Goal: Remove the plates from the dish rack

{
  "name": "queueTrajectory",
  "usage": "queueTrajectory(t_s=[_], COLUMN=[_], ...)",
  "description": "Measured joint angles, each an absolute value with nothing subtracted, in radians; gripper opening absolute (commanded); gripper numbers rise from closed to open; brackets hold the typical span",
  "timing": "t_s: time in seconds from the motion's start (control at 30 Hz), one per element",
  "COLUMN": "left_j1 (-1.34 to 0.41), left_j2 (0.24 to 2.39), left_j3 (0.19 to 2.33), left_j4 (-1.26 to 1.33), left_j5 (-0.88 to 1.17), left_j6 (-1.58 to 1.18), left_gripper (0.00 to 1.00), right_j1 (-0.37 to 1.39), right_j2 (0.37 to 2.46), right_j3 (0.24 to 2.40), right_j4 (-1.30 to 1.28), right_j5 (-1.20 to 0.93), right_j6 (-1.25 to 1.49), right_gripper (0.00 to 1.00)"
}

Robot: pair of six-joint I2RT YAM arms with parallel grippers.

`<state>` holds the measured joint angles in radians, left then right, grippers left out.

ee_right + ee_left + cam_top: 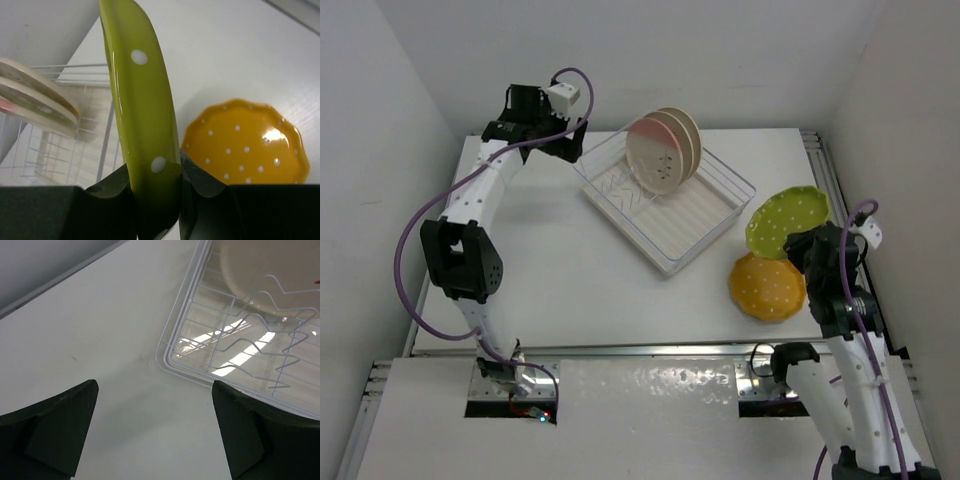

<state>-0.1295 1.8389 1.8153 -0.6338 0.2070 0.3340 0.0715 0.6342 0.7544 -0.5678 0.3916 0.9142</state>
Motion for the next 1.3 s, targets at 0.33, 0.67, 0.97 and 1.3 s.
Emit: queueTrajectory(t_s=[0.33,0.67,0.97,1.3], left_j1=[-0.129,-0.129,-0.129,-0.129], left_j2=[1.872,1.872,1.872,1.872], left_j3=[1.821,1.822,1.822,1.822], left_j4=[-0.624,-0.617,-0.617,-0.617], left_j5=[0.248,0.266,0.278,0.285], left_j6=[0.319,0.309,0.308,0.307], left_gripper=[0.95,0.95,0.95,0.95], right_j1=[0.072,0.072,0.072,0.072], right_j2=[0.466,0.447,0.354,0.345], right_j3=[0.499,0.382,0.347,0.271], right_j4=[-0.76,-0.717,-0.762,-0.701], right_j5=[0.323,0.266,0.3,0.335], right_j6=[1.274,1.359,1.393,1.412], right_gripper=[0.0,0.0,0.0,0.11])
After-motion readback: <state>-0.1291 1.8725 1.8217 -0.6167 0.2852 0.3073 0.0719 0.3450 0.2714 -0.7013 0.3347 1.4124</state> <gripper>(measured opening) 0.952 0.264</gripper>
